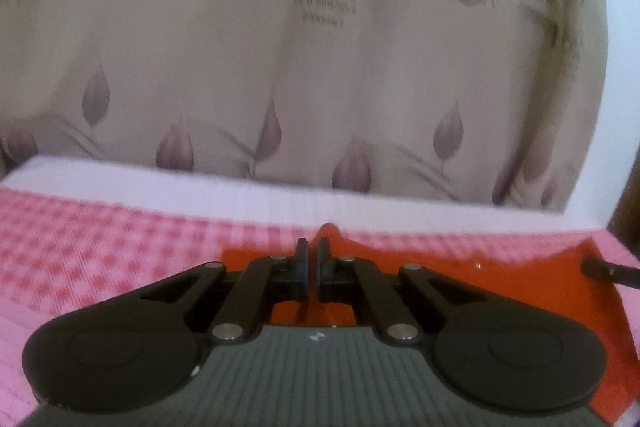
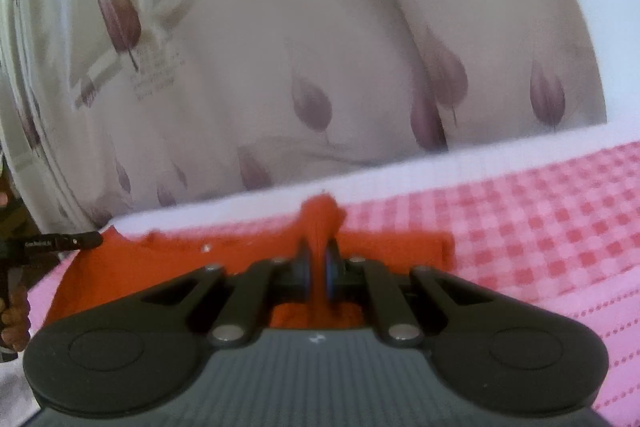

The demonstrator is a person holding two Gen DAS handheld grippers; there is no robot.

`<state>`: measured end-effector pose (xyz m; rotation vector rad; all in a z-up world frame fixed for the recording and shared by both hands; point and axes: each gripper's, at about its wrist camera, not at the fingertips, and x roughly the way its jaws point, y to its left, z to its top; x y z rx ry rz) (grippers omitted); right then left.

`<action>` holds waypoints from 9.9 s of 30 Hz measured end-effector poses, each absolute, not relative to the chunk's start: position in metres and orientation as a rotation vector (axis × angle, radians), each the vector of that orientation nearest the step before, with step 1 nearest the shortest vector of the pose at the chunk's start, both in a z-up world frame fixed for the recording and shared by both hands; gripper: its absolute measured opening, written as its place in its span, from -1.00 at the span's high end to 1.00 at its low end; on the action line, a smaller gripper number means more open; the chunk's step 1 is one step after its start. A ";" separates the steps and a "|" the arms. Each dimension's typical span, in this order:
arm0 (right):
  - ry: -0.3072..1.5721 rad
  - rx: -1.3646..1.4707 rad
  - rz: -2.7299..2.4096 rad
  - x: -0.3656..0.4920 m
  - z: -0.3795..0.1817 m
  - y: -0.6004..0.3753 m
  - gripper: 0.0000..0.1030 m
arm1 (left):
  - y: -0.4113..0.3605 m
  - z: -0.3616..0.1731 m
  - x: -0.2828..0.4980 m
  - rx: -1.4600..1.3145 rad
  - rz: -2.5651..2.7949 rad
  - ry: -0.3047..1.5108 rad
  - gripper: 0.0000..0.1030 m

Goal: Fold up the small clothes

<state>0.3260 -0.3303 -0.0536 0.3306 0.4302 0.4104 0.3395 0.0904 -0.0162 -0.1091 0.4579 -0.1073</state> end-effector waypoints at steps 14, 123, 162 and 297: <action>0.565 0.318 0.339 0.353 -0.072 -0.330 0.83 | 0.083 -0.070 0.372 -0.054 0.009 0.556 0.35; 0.480 0.283 0.463 0.277 -0.064 -0.287 -1.00 | -0.008 0.036 0.363 -0.182 -0.255 0.769 0.65; 0.630 0.669 0.661 0.305 -0.064 -0.320 -1.00 | -0.014 -0.066 0.272 -0.408 -0.561 0.565 -0.60; 0.791 0.560 0.402 0.215 -0.075 -0.376 0.85 | -0.037 -0.070 0.205 -0.249 -0.352 0.273 -1.00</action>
